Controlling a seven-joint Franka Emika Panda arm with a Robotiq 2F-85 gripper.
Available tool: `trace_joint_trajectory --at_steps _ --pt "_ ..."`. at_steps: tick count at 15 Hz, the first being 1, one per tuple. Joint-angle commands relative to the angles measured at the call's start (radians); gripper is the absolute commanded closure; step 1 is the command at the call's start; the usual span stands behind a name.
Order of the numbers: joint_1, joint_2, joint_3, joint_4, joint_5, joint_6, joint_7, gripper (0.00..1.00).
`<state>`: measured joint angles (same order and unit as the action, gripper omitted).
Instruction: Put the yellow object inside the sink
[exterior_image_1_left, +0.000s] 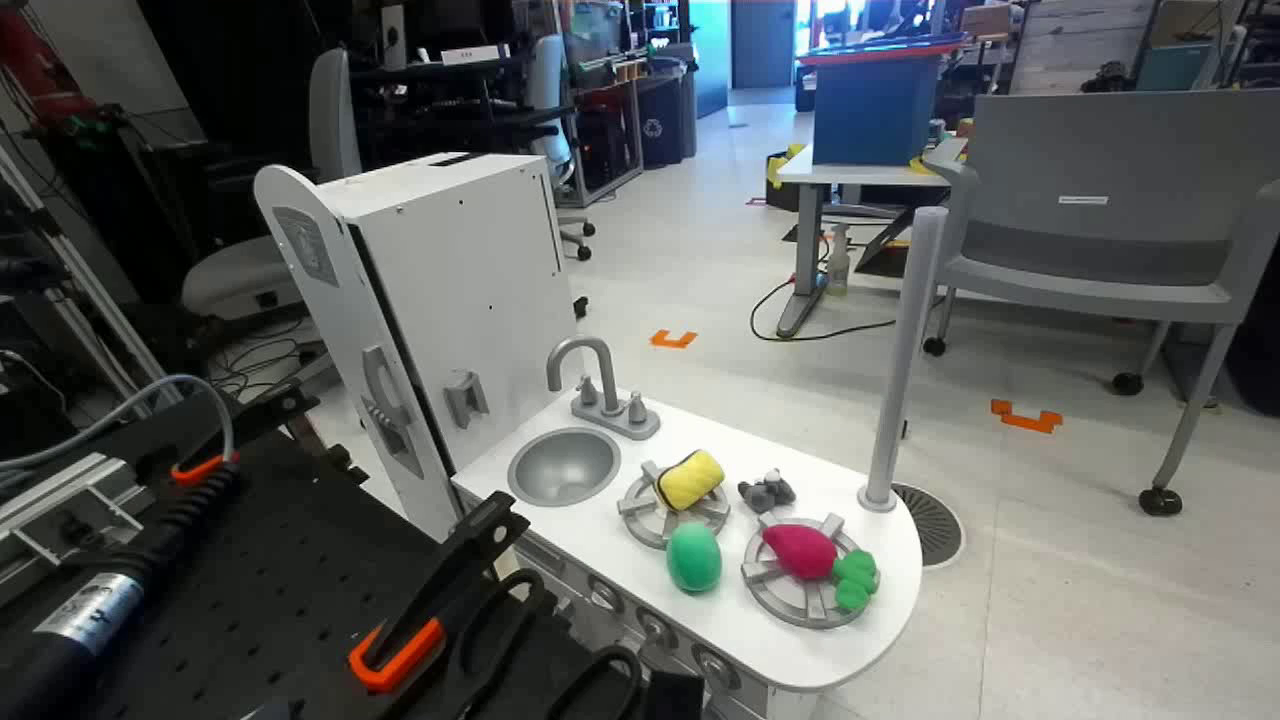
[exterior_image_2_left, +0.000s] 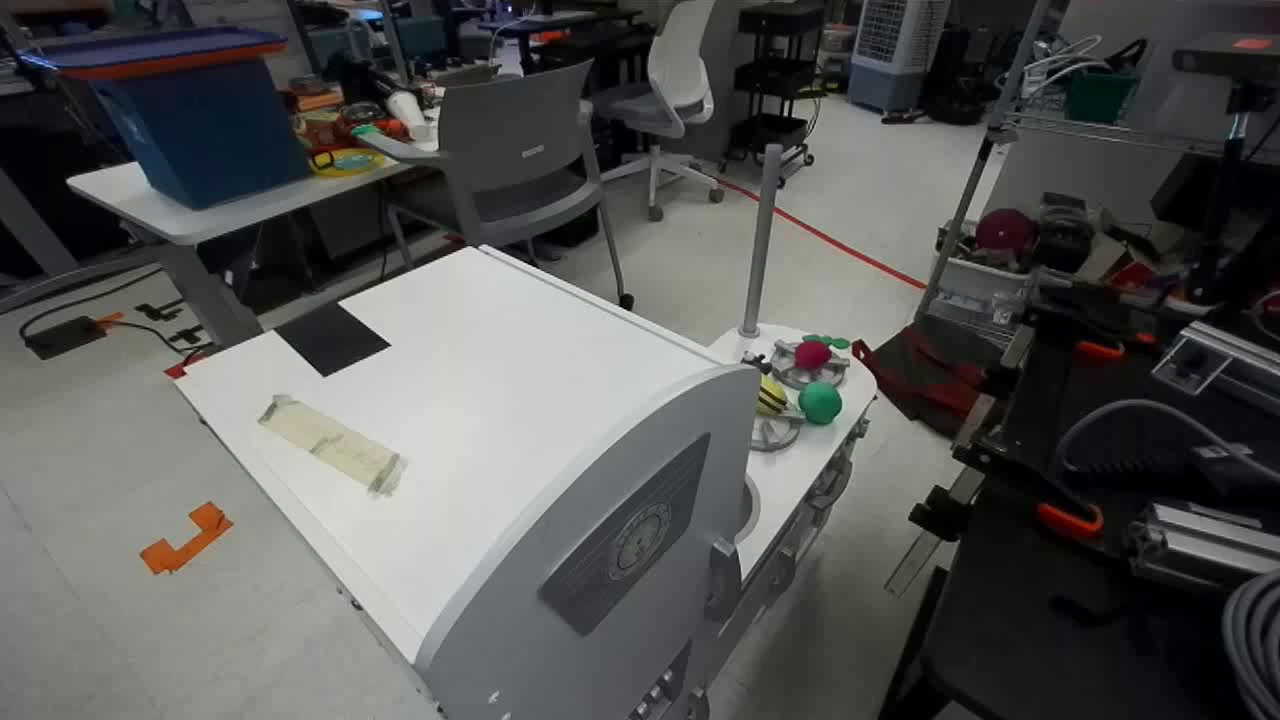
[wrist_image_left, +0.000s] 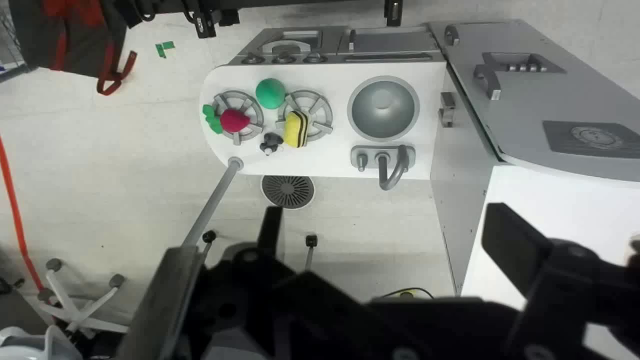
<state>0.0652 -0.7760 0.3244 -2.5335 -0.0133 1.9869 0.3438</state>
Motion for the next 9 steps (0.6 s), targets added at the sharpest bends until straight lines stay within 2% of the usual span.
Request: trace_joint_trajectory --at_steps 1,4,9 --pt "0.013 0.004 -0.010 0.003 -0.010 -0.003 0.008 0.00" --pt "0.013 0.004 -0.010 0.003 -0.010 -0.003 0.008 0.00" --pt "-0.073 0.206 -0.019 0.060 -0.109 0.070 0.007 0.00"
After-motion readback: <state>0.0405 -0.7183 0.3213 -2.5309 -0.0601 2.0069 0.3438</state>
